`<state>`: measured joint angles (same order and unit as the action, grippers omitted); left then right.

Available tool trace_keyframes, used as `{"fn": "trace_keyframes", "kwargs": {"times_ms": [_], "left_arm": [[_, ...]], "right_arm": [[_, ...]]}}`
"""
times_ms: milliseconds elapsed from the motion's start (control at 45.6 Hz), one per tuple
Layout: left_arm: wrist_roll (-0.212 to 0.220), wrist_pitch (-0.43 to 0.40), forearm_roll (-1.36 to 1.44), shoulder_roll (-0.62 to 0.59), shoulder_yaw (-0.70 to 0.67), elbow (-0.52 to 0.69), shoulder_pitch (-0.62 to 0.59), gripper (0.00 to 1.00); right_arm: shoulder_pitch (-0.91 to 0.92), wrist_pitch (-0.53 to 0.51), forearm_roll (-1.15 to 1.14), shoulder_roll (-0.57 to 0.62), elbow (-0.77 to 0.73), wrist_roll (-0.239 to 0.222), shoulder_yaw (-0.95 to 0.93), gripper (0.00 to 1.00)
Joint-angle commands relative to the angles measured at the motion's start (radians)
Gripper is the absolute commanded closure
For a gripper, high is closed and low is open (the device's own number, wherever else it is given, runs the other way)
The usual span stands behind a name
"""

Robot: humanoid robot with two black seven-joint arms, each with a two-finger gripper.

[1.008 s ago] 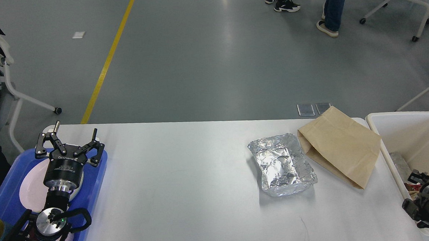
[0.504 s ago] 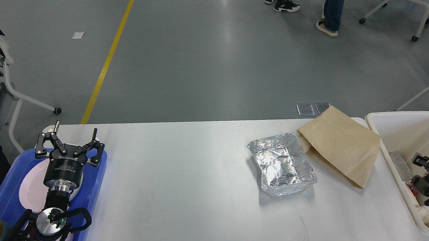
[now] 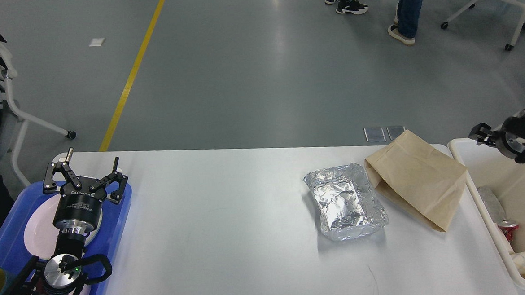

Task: Tidy desktop
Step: 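Raise the right gripper out of the bin over the paper bag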

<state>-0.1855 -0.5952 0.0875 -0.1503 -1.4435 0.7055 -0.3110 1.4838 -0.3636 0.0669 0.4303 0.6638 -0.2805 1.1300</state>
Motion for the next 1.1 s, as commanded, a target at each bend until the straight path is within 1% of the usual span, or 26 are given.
{"fn": "trace_keyframes", "kwargs": {"times_ms": [0, 66, 263, 373, 526, 570, 636, 767, 943, 1074], "left_arm": [[0.000, 0.000, 0.000, 0.000, 0.000, 0.000, 0.001, 0.04], [0.001, 0.000, 0.000, 0.000, 0.000, 0.000, 0.001, 0.04], [0.001, 0.000, 0.000, 0.000, 0.000, -0.001, 0.000, 0.04], [0.000, 0.000, 0.000, 0.000, 0.000, 0.000, 0.000, 0.04], [0.001, 0.000, 0.000, 0.000, 0.000, 0.000, 0.000, 0.04], [0.000, 0.000, 0.000, 0.000, 0.000, 0.000, 0.000, 0.04], [0.000, 0.000, 0.000, 0.000, 0.000, 0.000, 0.001, 0.04], [0.000, 0.000, 0.000, 0.000, 0.000, 0.000, 0.000, 0.04], [0.000, 0.000, 0.000, 0.000, 0.000, 0.000, 0.001, 0.04], [0.000, 0.000, 0.000, 0.000, 0.000, 0.000, 0.001, 0.04]], "right_arm": [[0.206, -0.144, 0.001, -0.064, 0.109, 0.000, 0.059, 0.00], [0.311, -0.204, 0.005, -0.085, 0.163, 0.000, 0.074, 0.00], [0.617, -0.419, 0.005, -0.093, 0.416, 0.000, 0.073, 0.00], [0.753, -0.475, 0.004, -0.084, 0.566, -0.002, 0.074, 0.00], [0.874, -0.569, 0.001, -0.082, 0.740, -0.002, 0.070, 0.00], [0.914, -0.577, 0.001, -0.081, 0.798, -0.002, 0.064, 0.00], [0.931, -0.572, 0.001, -0.081, 0.829, 0.000, 0.060, 0.00], [0.918, -0.549, 0.005, -0.082, 0.830, 0.001, 0.068, 0.00], [0.920, -0.551, 0.011, -0.091, 0.849, 0.001, 0.065, 0.00], [0.920, -0.517, 0.016, -0.097, 0.835, 0.003, 0.063, 0.00]]}}
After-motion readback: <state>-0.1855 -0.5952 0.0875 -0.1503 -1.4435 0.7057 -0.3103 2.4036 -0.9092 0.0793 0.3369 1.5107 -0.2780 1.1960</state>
